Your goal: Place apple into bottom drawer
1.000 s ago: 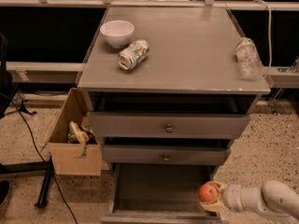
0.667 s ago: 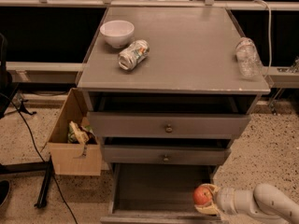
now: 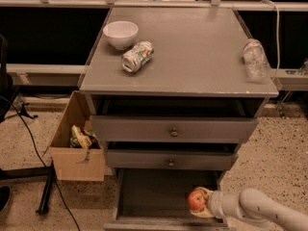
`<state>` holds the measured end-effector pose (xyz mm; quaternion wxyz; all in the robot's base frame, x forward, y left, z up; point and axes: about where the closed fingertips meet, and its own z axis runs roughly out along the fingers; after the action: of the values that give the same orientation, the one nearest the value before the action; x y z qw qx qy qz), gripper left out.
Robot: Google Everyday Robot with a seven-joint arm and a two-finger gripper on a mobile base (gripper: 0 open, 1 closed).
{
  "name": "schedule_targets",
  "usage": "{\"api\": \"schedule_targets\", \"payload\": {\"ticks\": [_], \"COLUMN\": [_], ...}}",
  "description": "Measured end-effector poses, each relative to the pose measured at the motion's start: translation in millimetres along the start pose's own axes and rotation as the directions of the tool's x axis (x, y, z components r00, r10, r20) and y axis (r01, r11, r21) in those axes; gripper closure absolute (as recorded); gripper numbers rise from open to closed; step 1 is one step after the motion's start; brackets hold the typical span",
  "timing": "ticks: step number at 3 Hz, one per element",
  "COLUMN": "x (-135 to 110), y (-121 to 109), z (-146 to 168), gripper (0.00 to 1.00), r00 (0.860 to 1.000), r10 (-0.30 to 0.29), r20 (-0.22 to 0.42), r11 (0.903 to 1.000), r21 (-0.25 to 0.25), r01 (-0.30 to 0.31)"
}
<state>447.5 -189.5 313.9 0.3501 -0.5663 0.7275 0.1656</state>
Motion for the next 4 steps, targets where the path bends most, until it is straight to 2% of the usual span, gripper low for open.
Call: {"api": "schedule_targets", "payload": {"ticks": [1, 2, 3, 4], "x": [3.4, 8.2, 24.9, 46.3], "y": [-11.3, -12.7, -16.3, -33.1], "z": [2.0, 6.0, 30.6, 99.9], "gripper": [1.00, 1.00, 1.00, 1.00], "r00": [1.000, 1.000, 0.999, 0.999], "r10": [-0.003, -0.004, -0.007, -0.021], "r20": [-0.017, 0.004, 0.048, 0.044], "r11": [0.9991, 0.9988, 0.9990, 0.9998], "r21": [0.043, 0.049, 0.045, -0.001], "r01": [0.004, 0.003, 0.005, 0.021]}}
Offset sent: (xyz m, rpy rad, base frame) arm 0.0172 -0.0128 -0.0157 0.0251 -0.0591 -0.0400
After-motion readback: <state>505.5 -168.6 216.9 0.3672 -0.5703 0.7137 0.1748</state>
